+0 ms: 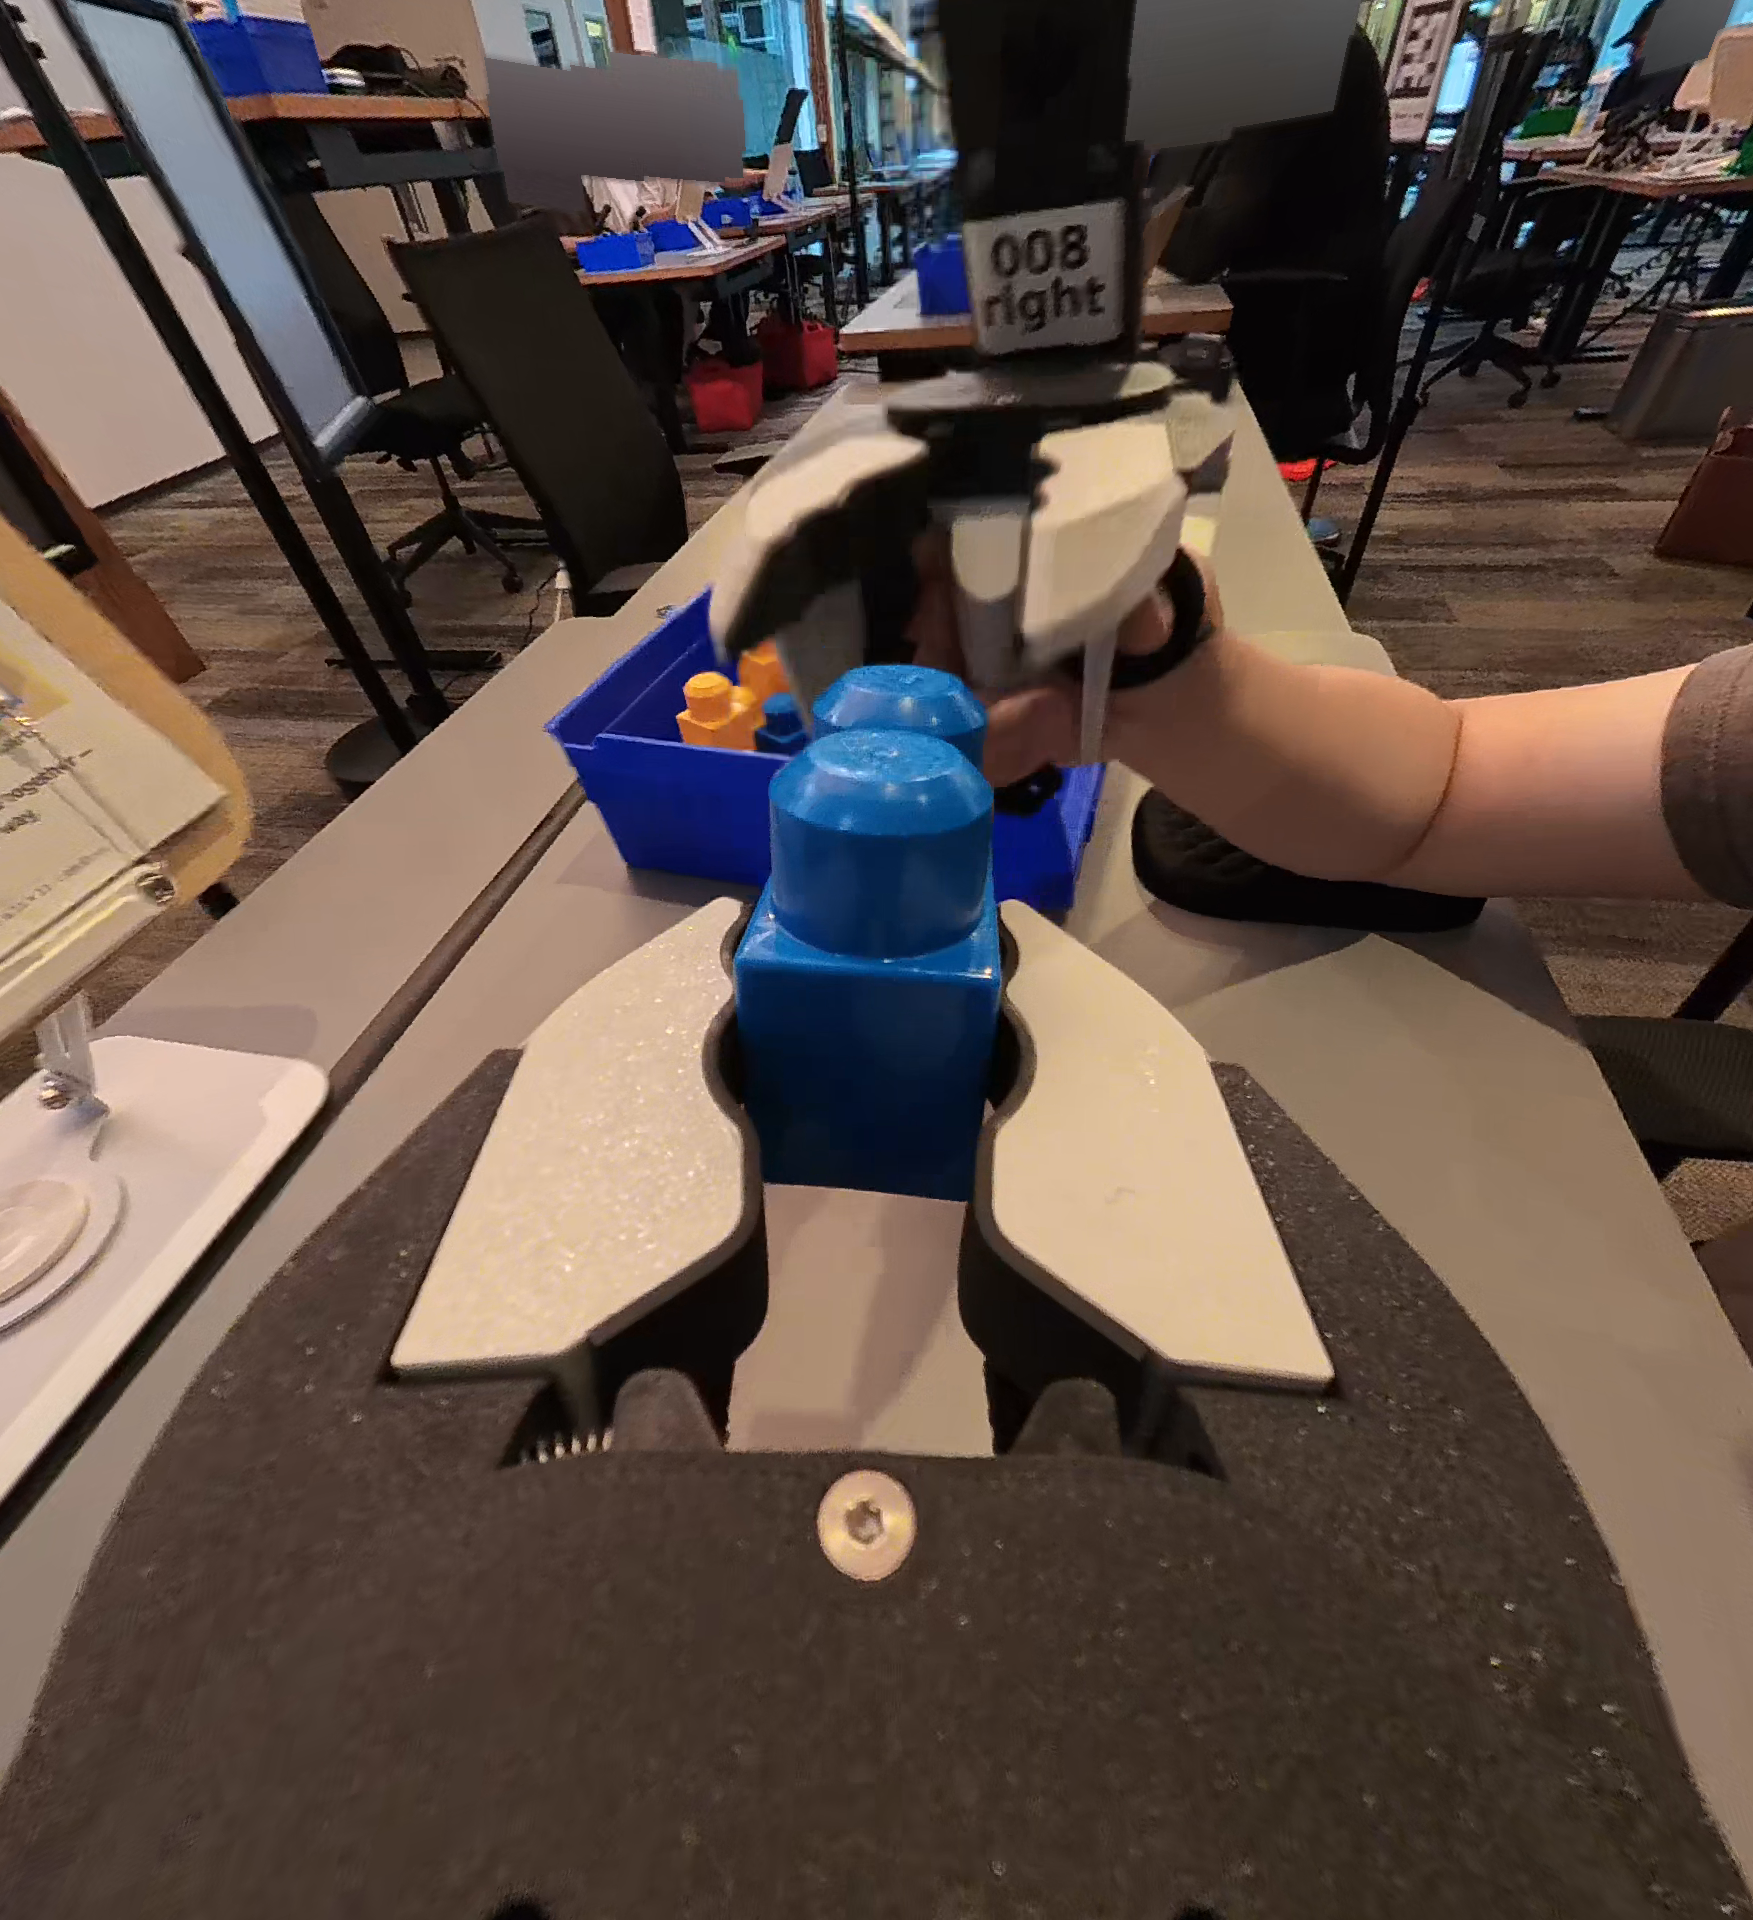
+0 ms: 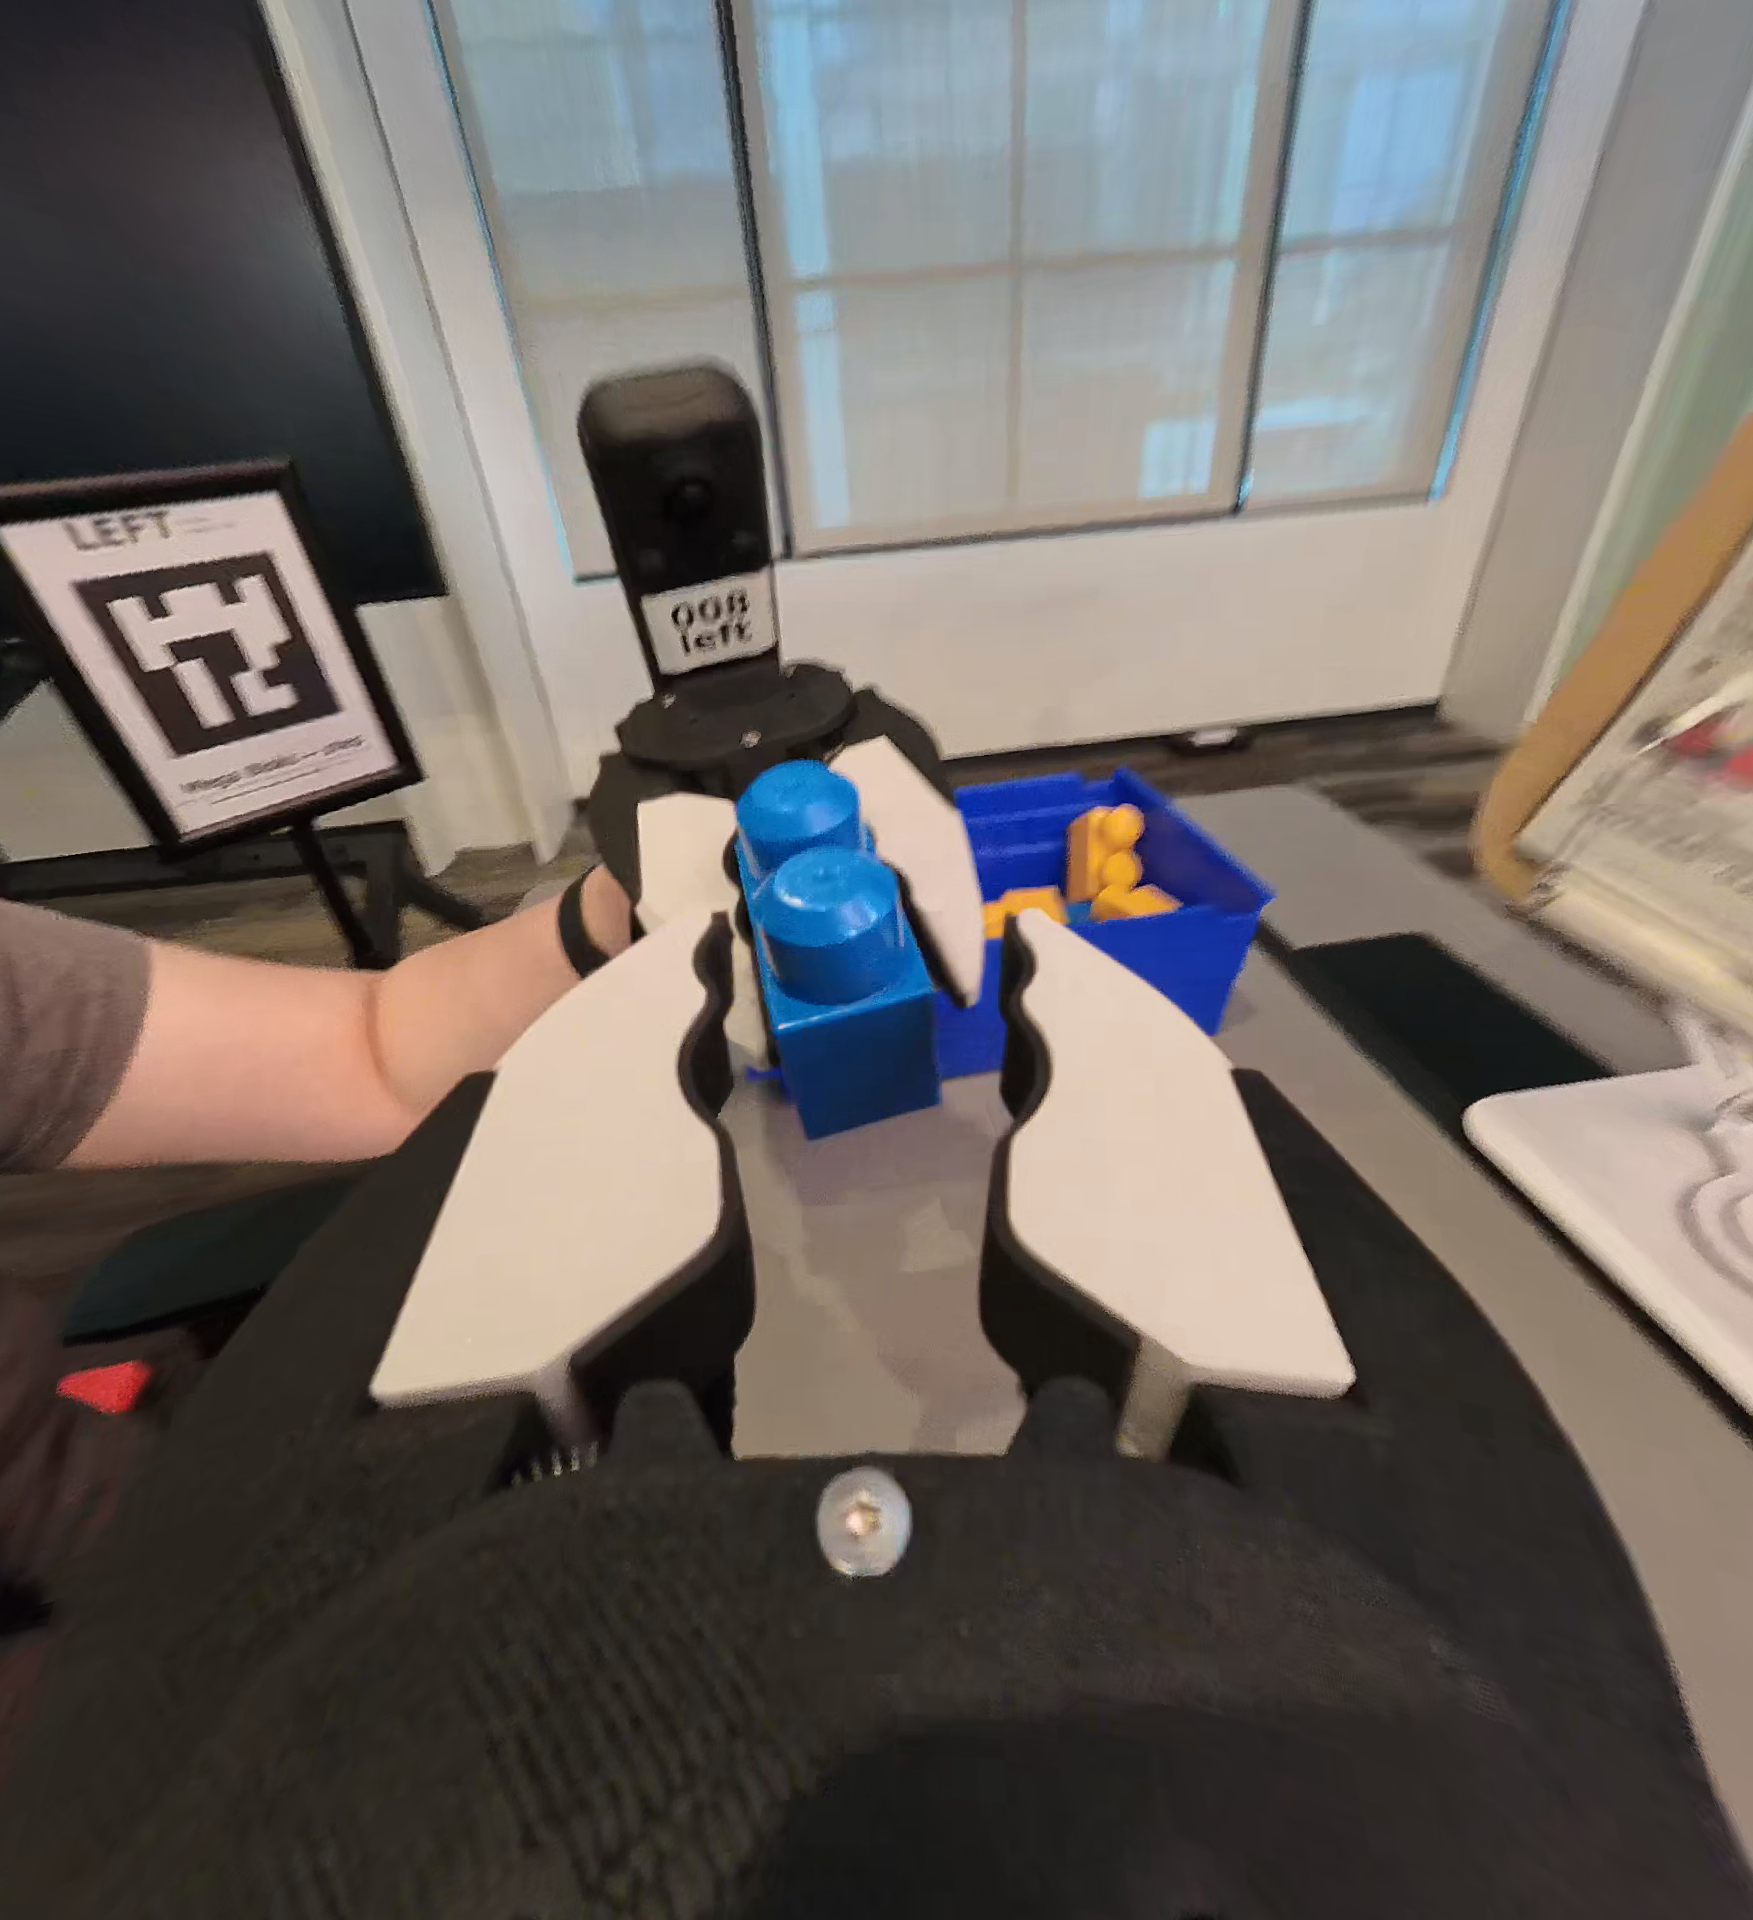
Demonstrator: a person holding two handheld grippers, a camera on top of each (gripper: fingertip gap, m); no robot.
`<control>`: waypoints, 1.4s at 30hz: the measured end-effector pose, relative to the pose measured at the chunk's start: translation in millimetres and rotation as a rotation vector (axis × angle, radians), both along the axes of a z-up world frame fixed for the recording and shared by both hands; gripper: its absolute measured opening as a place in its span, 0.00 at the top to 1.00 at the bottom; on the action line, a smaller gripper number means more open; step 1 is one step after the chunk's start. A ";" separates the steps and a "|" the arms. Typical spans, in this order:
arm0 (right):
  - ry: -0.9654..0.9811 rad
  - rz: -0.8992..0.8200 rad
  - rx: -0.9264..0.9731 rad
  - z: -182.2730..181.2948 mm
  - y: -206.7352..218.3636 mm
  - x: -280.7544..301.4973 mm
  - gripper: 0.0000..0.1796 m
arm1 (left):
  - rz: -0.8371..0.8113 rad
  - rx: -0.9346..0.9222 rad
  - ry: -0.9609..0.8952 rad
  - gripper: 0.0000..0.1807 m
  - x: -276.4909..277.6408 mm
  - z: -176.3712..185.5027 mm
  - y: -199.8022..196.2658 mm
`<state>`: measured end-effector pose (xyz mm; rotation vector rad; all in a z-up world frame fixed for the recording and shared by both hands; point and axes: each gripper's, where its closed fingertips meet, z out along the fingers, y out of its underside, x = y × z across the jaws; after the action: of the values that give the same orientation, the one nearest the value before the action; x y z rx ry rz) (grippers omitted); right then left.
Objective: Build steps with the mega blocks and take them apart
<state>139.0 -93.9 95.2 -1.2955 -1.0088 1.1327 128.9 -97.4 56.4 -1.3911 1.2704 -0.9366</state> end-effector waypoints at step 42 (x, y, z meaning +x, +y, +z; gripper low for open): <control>-1.066 -0.503 -0.480 -187.9 103.0 76.5 0.79 | 0.232 -0.036 -0.062 0.77 -69.6 29.2 44.8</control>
<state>215.5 9.0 -92.8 -2.4897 -1.0446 0.2210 59.4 -52.6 85.6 -1.4904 1.0253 -0.8392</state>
